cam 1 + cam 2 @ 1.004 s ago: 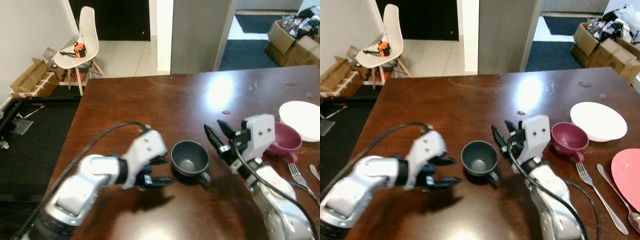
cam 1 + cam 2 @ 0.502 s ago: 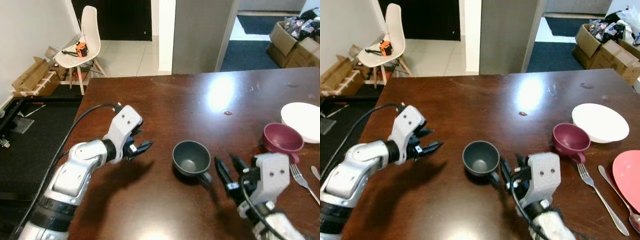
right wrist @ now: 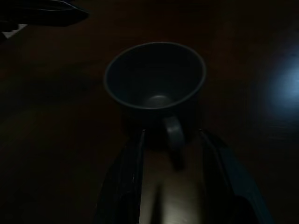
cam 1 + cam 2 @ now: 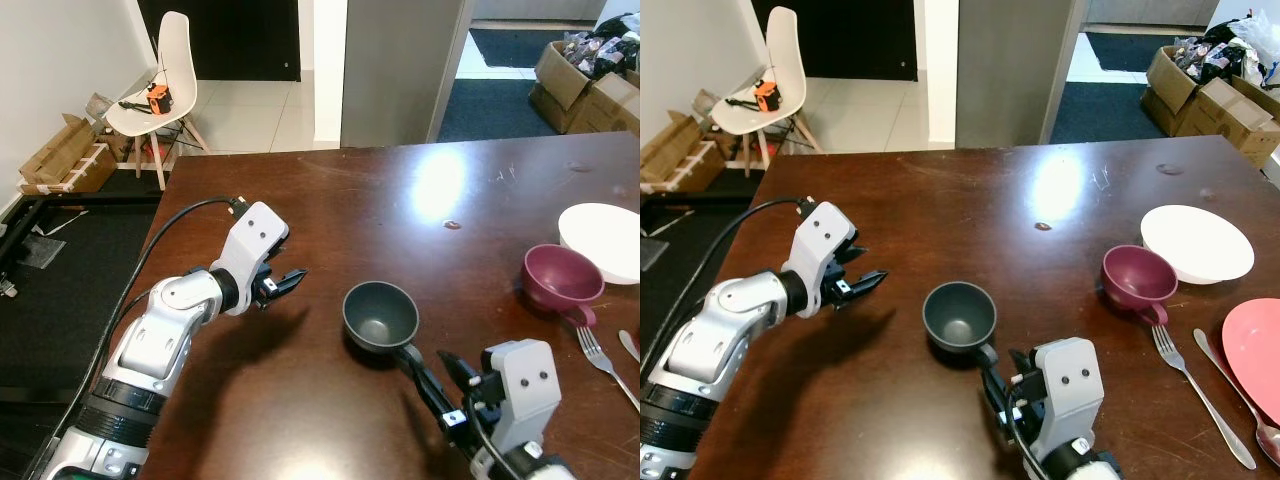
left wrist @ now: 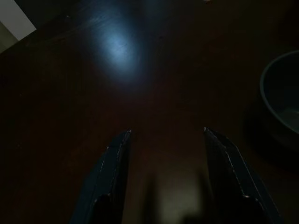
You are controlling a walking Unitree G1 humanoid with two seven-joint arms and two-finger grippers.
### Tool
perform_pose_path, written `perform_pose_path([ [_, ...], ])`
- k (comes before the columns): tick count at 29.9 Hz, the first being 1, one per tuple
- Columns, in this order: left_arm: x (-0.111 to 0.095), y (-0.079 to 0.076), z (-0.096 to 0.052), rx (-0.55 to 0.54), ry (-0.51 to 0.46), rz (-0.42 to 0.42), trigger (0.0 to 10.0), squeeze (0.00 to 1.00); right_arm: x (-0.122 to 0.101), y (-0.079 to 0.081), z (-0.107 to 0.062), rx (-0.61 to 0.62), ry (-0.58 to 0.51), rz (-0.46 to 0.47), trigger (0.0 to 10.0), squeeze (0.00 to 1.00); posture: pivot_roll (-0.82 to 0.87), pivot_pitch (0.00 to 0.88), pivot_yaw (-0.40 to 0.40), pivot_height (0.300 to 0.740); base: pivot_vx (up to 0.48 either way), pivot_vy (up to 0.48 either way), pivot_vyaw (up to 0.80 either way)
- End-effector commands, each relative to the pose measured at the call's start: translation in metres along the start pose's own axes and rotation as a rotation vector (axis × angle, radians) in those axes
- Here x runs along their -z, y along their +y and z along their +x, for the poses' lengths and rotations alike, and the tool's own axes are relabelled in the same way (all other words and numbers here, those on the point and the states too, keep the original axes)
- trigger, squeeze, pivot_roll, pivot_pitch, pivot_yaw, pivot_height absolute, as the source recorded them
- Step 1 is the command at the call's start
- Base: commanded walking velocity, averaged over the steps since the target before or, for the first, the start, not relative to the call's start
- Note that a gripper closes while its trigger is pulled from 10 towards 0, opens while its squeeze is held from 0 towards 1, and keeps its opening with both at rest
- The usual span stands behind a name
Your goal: Setting the table
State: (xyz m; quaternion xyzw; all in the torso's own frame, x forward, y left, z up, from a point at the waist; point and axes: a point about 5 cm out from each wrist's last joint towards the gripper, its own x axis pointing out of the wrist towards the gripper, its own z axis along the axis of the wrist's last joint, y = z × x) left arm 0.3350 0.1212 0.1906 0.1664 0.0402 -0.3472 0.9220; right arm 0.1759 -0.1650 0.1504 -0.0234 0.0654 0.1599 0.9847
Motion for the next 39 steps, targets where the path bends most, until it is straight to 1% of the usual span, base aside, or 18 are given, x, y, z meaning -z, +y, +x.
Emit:
perform_pose_path([
  [1, 0.003, 0.002, 0.001, -0.011, 0.012, 0.01, 10.0, 0.0, 0.0, -0.007, -0.001, 0.011, 0.018, 0.004, 10.0, 0.0, -0.14, 0.081, 0.128, 0.74, 0.0, 0.0, 0.0],
  [6, 0.002, 0.001, 0.003, -0.01, 0.007, 0.01, 10.0, 0.0, -0.001, -0.015, 0.006, 0.003, 0.02, 0.02, 10.0, 0.0, -0.14, 0.079, 0.13, 0.74, 0.0, 0.0, 0.0],
  [11, 0.001, 0.001, 0.003, -0.013, 0.005, 0.011, 10.0, 0.0, 0.003, -0.018, 0.013, -0.053, 0.035, 0.064, 10.0, 0.0, -0.13, 0.079, 0.127, 0.74, 0.0, 0.0, 0.0],
  [13, 0.001, 0.002, 0.003, -0.015, 0.005, 0.011, 10.0, 0.0, 0.003, -0.018, 0.013, -0.061, 0.037, 0.068, 10.0, 0.0, -0.13, 0.079, 0.126, 0.74, 0.0, 0.0, 0.0],
  [16, 0.001, 0.003, 0.002, -0.02, 0.006, 0.01, 10.0, 0.0, 0.003, -0.021, 0.015, -0.069, 0.047, 0.051, 10.0, 0.0, -0.12, 0.08, 0.123, 0.74, 0.0, 0.0, 0.0],
  [17, 0.002, 0.003, 0.001, -0.022, 0.007, 0.01, 10.0, 0.0, 0.003, -0.022, 0.015, -0.069, 0.049, 0.038, 10.0, 0.14, -0.12, 0.08, 0.123, 0.74, 0.0, 0.0, 0.0],
  [18, 0.002, 0.003, 0.001, -0.023, 0.008, 0.01, 10.0, 0.0, 0.003, -0.023, 0.015, -0.069, 0.05, 0.031, 10.0, 0.14, -0.12, 0.081, 0.122, 0.74, 0.0, 0.0, 0.0],
  [19, 0.003, 0.003, 0.001, -0.023, 0.009, 0.009, 10.0, 0.0, 0.001, -0.024, 0.016, -0.064, 0.048, 0.03, 10.0, 1.0, -0.12, 0.081, 0.121, 0.74, 0.0, 0.0, 0.0],
  [27, 0.004, 0.0, 0.002, -0.017, 0.011, 0.005, 10.0, 0.0, 0.003, -0.027, 0.015, -0.051, 0.059, 0.015, 10.0, 1.0, -0.12, 0.083, 0.124, 0.74, 0.0, 0.0, 0.0],
  [30, 0.003, 0.0, 0.003, -0.014, 0.011, 0.005, 10.0, 0.0, 0.004, -0.026, 0.014, -0.066, 0.067, 0.021, 10.0, 1.0, -0.13, 0.084, 0.126, 0.74, 0.0, 0.0, 0.0],
  [31, 0.002, 0.0, 0.003, -0.013, 0.01, 0.005, 10.0, 0.0, 0.006, -0.023, 0.012, -0.101, 0.087, 0.021, 10.0, 0.0, -0.13, 0.084, 0.126, 0.74, 0.0, 0.0, 0.0],
  [37, 0.002, 0.001, 0.003, -0.014, 0.011, 0.004, 10.0, 0.0, 0.01, -0.017, 0.01, -0.179, 0.125, 0.022, 10.0, 0.0, -0.13, 0.084, 0.123, 0.74, 0.0, 0.0, 0.0],
  [39, 0.002, 0.0, 0.003, -0.015, 0.011, 0.003, 10.0, 0.0, 0.012, -0.017, 0.01, -0.188, 0.135, 0.019, 10.0, 0.0, -0.12, 0.083, 0.122, 0.74, 0.0, 0.0, 0.0],
])
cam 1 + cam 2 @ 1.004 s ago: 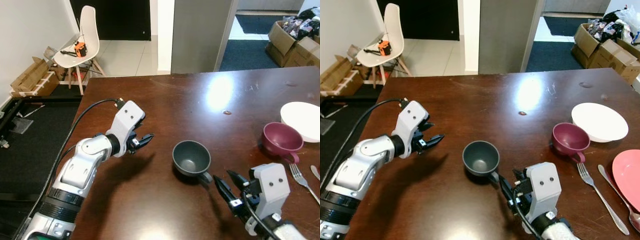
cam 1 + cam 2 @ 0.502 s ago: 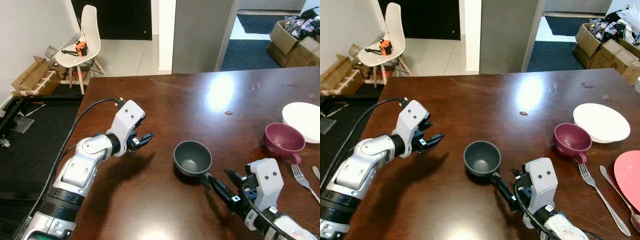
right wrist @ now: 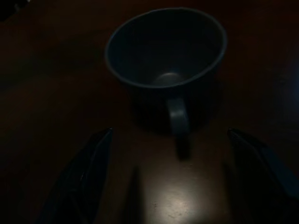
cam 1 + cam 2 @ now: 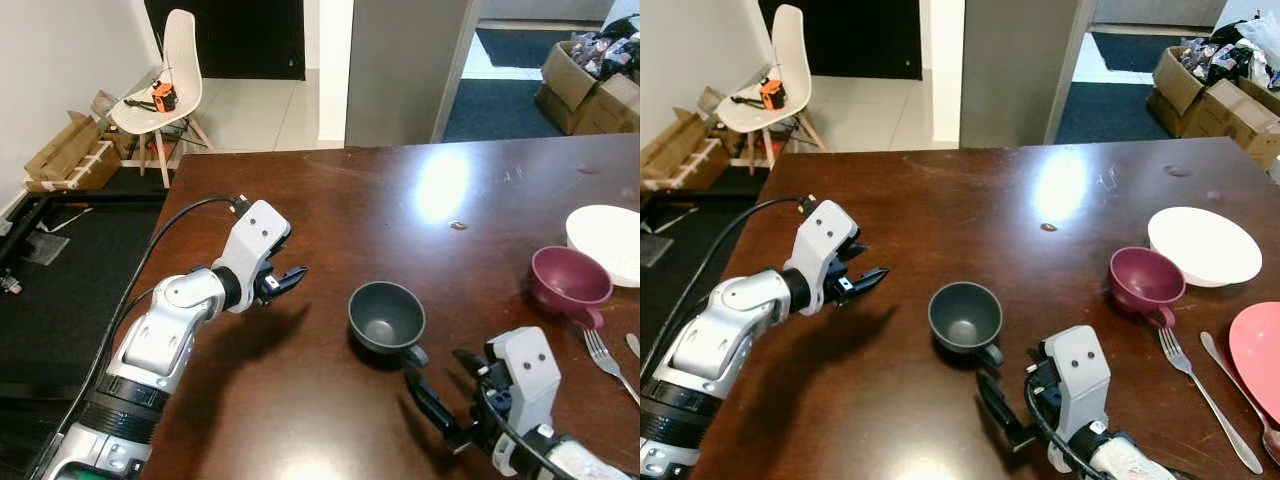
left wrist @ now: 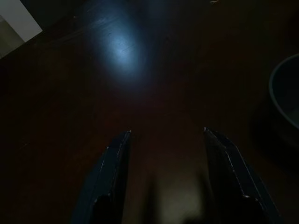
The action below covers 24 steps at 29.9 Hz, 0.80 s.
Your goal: Setting the table
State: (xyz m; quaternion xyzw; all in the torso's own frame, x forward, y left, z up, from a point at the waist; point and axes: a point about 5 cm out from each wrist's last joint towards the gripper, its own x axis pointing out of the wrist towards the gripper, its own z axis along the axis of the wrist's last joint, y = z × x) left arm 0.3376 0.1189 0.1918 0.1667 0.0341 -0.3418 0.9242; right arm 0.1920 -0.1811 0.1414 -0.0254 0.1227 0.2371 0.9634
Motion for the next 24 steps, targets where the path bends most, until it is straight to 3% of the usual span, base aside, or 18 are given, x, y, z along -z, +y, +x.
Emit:
perform_pose_path([
  [1, 0.004, 0.0, 0.0, -0.001, 0.02, -0.001, 10.0, 0.0, 0.005, 0.002, 0.001, -0.032, 0.027, 0.01, 10.0, 0.0, -0.12, 0.082, 0.121, 0.74, 0.0, 0.0, 0.0],
  [13, 0.004, 0.0, -0.001, -0.007, 0.02, -0.004, 10.0, 0.0, 0.002, -0.013, 0.018, -0.071, 0.013, -0.06, 9.8, 0.0, -0.1, 0.072, 0.121, 0.74, 0.0, 0.0, 0.0],
  [14, 0.004, 0.0, -0.001, -0.008, 0.02, -0.004, 10.0, 0.0, 0.002, -0.014, 0.021, -0.081, 0.009, -0.065, 8.5, 0.0, -0.1, 0.068, 0.12, 0.74, 0.0, 0.0, 0.0],
  [17, 0.005, 0.0, -0.002, -0.008, 0.021, -0.003, 10.0, 0.0, 0.001, -0.014, 0.023, -0.092, 0.007, -0.07, 7.7, 0.0, -0.1, 0.068, 0.12, 0.74, 0.0, 0.0, 0.0],
  [18, 0.005, 0.0, -0.002, -0.009, 0.021, -0.004, 10.0, 0.0, 0.001, -0.014, 0.024, -0.096, 0.004, -0.066, 5.8, 0.0, -0.09, 0.067, 0.12, 0.74, 0.0, 0.0, 0.0],
  [19, 0.005, 0.0, -0.002, -0.009, 0.021, -0.004, 10.0, 0.0, 0.001, -0.014, 0.024, -0.096, 0.004, -0.066, 5.8, 0.0, -0.09, 0.067, 0.12, 0.74, 0.0, 0.0, 0.0],
  [20, 0.005, 0.0, -0.002, -0.009, 0.022, -0.004, 10.0, 0.0, 0.002, -0.014, 0.028, -0.107, -0.002, -0.065, 1.9, 0.0, -0.09, 0.063, 0.12, 0.74, 0.0, 0.0, 0.0],
  [22, 0.005, 0.0, -0.003, -0.01, 0.022, -0.004, 10.0, 0.0, 0.002, -0.014, 0.029, -0.112, -0.007, -0.065, 1.9, 0.0, -0.09, 0.062, 0.12, 0.74, 0.0, 0.0, 0.0],
  [23, 0.005, 0.0, -0.003, -0.01, 0.023, -0.004, 10.0, 0.0, 0.002, -0.014, 0.031, -0.118, -0.013, -0.071, 0.4, 0.0, -0.09, 0.061, 0.121, 0.74, 0.0, 0.0, 0.0],
  [24, 0.005, -0.001, -0.003, -0.009, 0.024, -0.004, 10.0, 0.0, 0.002, -0.014, 0.033, -0.126, -0.016, -0.072, 0.0, 0.0, -0.09, 0.061, 0.121, 0.74, 0.0, 0.0, 0.0],
])
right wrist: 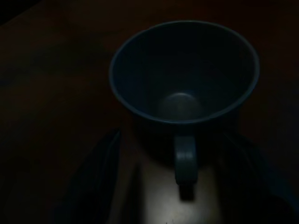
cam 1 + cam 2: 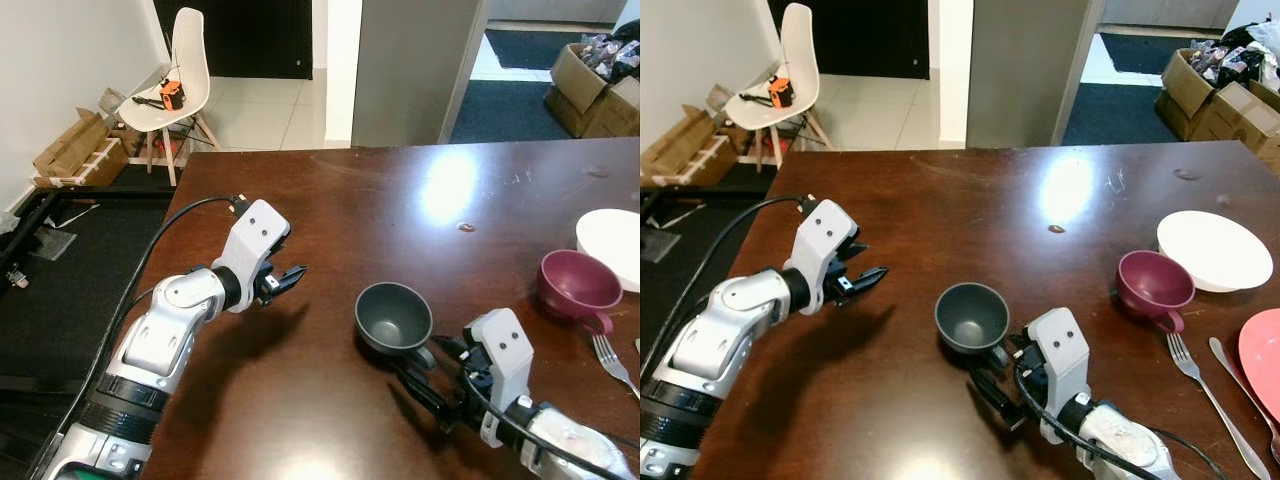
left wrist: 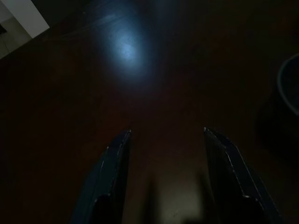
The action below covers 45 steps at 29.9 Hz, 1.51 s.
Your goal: Setting the table
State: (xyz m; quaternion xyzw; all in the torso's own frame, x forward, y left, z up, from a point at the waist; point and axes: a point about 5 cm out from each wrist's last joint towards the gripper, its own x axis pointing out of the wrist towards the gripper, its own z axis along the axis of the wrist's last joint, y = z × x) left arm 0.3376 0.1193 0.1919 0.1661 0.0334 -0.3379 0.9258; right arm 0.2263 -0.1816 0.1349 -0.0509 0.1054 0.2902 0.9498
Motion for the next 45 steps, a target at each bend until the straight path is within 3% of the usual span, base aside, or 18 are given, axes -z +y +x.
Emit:
perform_pose_path([
  [1, 0.005, -0.001, -0.003, -0.001, 0.024, -0.003, 10.0, 0.0, 0.003, 0.002, 0.002, -0.024, 0.004, 0.0, 0.0, 0.0, -0.09, 0.061, 0.121, 0.74, 0.0, 0.0, 0.0],
  [20, 0.006, -0.004, -0.002, 0.004, 0.024, -0.009, 10.0, 0.0, 0.0, 0.0, 0.009, -0.035, -0.054, 0.014, 0.0, 0.0, -0.09, 0.056, 0.122, 0.74, 0.0, 0.0, 0.0],
  [29, 0.005, -0.006, 0.001, -0.018, 0.008, -0.025, 10.0, 0.0, -0.018, -0.003, 0.018, 0.034, -0.176, 0.035, 0.0, 0.0, -0.1, 0.056, 0.116, 0.74, 0.0, 0.0, 0.0],
  [33, 0.003, -0.003, 0.002, -0.093, -0.028, -0.044, 10.0, 0.0, -0.035, -0.009, 0.027, 0.133, -0.257, 0.032, 0.0, 0.0, -0.1, 0.051, 0.112, 0.74, 0.0, 0.0, 0.0],
  [34, 0.0, 0.0, 0.003, -0.133, -0.049, -0.063, 10.0, 0.0, -0.041, -0.011, 0.031, 0.17, -0.286, 0.024, 9.5, 0.0, -0.1, 0.049, 0.11, 0.74, 0.0, 0.0, 0.0],
  [36, -0.001, 0.001, 0.003, -0.16, -0.063, -0.076, 10.0, 0.0, -0.046, -0.012, 0.034, 0.193, -0.304, 0.018, 9.5, 0.0, -0.1, 0.049, 0.11, 0.74, 0.0, 0.0, 0.0],
  [37, -0.004, 0.004, 0.003, -0.191, -0.085, -0.107, 10.0, 0.0, -0.05, -0.014, 0.038, 0.231, -0.326, 0.02, 10.0, 0.0, -0.1, 0.047, 0.109, 0.74, 0.0, 0.0, 0.0],
  [39, -0.007, 0.011, -0.002, -0.298, -0.123, -0.2, 10.0, 0.0, -0.06, -0.021, 0.053, 0.363, -0.364, 0.038, 10.0, 0.0, -0.1, 0.042, 0.102, 0.74, 0.0, 0.0, 0.0],
  [45, 0.001, 0.022, -0.016, -0.453, -0.131, -0.255, 10.0, 0.0, -0.064, -0.022, 0.065, 0.447, -0.371, 0.077, 10.0, 0.0, -0.08, 0.038, 0.084, 0.74, 0.0, 0.0, 0.0],
])
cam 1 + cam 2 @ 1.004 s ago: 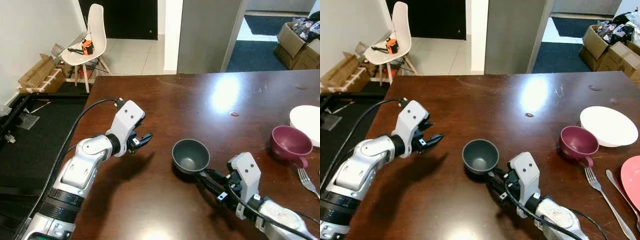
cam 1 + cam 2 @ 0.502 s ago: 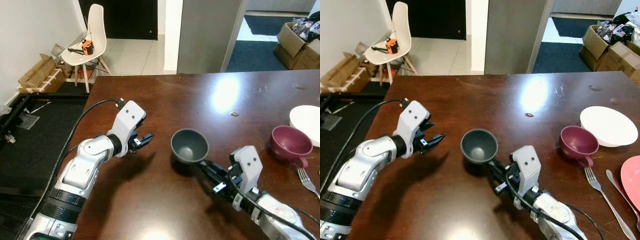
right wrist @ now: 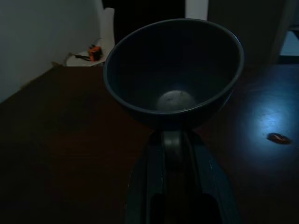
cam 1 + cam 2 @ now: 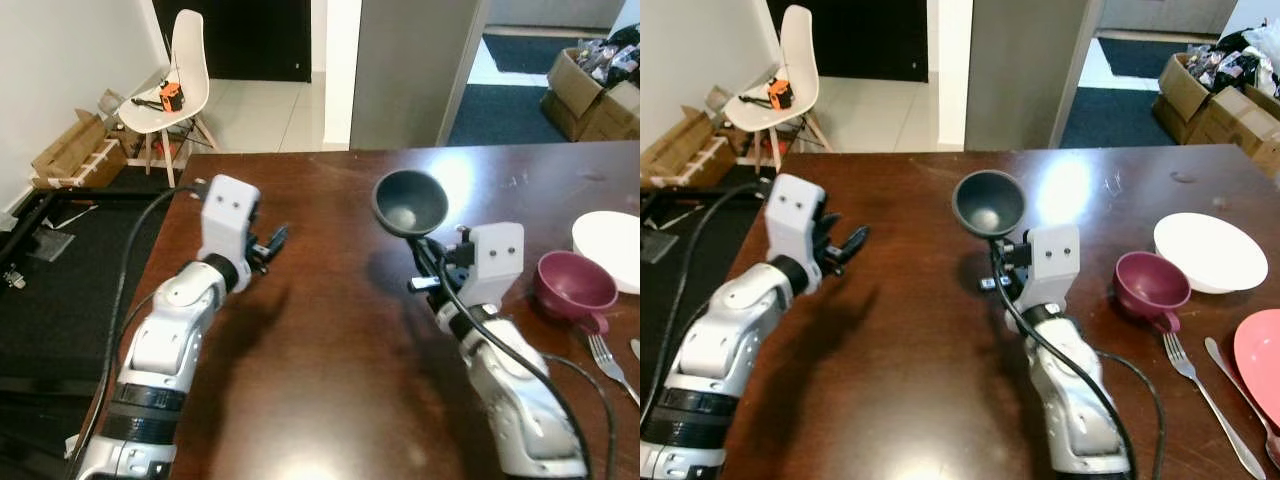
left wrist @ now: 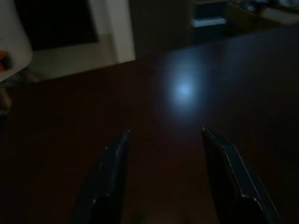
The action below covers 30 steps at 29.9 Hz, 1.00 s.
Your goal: Setting the table
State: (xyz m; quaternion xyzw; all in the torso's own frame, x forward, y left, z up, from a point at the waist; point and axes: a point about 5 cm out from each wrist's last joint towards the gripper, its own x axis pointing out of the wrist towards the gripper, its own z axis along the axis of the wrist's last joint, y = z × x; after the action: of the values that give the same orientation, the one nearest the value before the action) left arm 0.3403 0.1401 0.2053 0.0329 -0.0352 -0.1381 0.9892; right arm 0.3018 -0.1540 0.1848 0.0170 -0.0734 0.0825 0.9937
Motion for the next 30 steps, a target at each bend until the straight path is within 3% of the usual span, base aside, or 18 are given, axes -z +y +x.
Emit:
perform_pose_path([
  [1, 0.008, 0.006, -0.009, -0.056, 0.018, -0.011, 10.0, 0.0, 0.002, 0.002, 0.0, 0.012, -0.002, 0.003, 10.0, 0.0, -0.08, 0.038, 0.074, 0.74, 0.0, 0.0, 0.0],
  [6, 0.02, 0.002, -0.03, -0.095, 0.006, 0.012, 10.0, 0.0, 0.004, 0.007, 0.0, -0.006, 0.006, 0.024, 10.0, 0.0, -0.09, 0.04, 0.048, 0.74, 0.0, 0.0, 0.0],
  [10, 0.026, -0.004, -0.035, -0.122, -0.003, 0.01, 10.0, 0.0, 0.007, 0.01, -0.001, -0.019, 0.015, 0.036, 10.0, 0.0, -0.09, 0.034, 0.036, 0.74, 0.0, 0.0, 0.0],
  [22, 0.026, -0.002, -0.037, -0.185, -0.033, -0.015, 10.0, 0.0, 0.016, 0.029, -0.014, -0.228, 0.076, 0.031, 10.0, 0.0, -0.1, 0.018, 0.033, 0.74, 0.0, 0.0, 0.0],
  [30, 0.026, 0.0, -0.036, -0.197, -0.042, -0.007, 10.0, 0.0, 0.024, 0.027, -0.023, -0.204, 0.097, 0.019, 10.0, 0.0, -0.11, 0.016, 0.041, 0.74, 0.0, 0.0, 0.0],
])
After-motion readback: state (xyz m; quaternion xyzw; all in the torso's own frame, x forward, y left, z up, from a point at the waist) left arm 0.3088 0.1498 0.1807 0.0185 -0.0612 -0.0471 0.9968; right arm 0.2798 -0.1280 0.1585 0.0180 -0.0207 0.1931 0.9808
